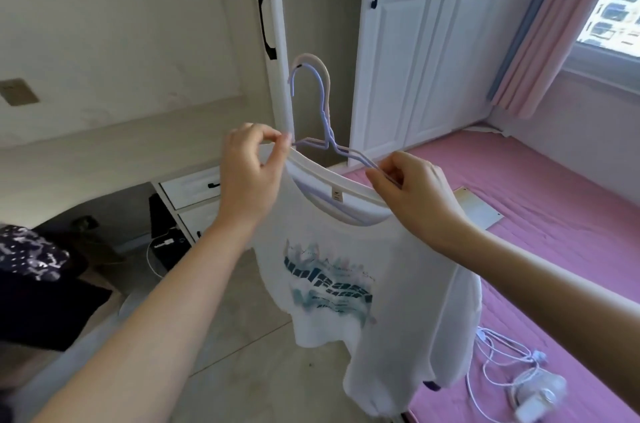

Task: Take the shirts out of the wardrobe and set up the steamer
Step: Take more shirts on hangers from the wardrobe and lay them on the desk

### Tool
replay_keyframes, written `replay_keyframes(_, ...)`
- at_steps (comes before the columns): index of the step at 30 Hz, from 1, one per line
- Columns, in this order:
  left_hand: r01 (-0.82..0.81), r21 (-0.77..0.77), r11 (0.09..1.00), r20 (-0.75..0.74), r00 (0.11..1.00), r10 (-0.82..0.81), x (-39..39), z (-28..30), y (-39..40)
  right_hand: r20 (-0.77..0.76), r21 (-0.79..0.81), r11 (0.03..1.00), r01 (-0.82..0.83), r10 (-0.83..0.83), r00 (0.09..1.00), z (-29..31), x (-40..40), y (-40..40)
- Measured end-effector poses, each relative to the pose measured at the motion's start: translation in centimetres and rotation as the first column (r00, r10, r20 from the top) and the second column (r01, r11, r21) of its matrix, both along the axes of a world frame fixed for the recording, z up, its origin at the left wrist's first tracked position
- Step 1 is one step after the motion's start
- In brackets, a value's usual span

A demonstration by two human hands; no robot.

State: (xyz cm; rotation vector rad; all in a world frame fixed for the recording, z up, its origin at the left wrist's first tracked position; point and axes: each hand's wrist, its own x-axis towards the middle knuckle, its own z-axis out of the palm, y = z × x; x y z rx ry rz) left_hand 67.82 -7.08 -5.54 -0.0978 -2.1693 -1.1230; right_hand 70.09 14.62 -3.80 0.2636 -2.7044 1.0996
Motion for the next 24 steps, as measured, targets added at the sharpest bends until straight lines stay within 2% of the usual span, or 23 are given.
replay_keyframes(4,0.001,-0.177,0.984,0.083,0.996,0.014,1.1,0.0,-2.9,-0.002,-0.005,0.995,-0.095,0.095,0.995,0.1,0.9,-0.4)
replay_keyframes(9,0.110,-0.178,0.978,0.270,0.961,-0.059,3.8,-0.7,-4.4,-0.038,-0.004,0.968,-0.252,0.252,0.967,0.9,1.8,-1.3)
replay_keyframes(11,0.078,-0.199,0.977,0.251,0.968,-0.026,5.3,-1.2,-4.7,-0.055,-0.010,0.950,-0.313,0.312,0.949,1.1,2.2,-1.7)
replay_keyframes(15,-0.057,-0.147,0.987,0.156,0.984,0.080,8.6,-1.4,-5.3,-0.083,-0.019,0.907,-0.421,0.418,0.905,0.8,3.1,-2.1)
replay_keyframes(19,-0.146,-0.101,0.984,0.151,0.975,0.161,12.4,-1.8,-5.8,-0.092,-0.020,0.850,-0.526,0.522,0.848,0.0,3.7,-2.7)
replay_keyframes(24,-0.294,-0.143,0.945,0.113,0.944,0.310,17.7,-2.7,-6.2,-0.155,0.033,0.756,-0.654,0.650,0.744,-1.3,4.6,-4.1)
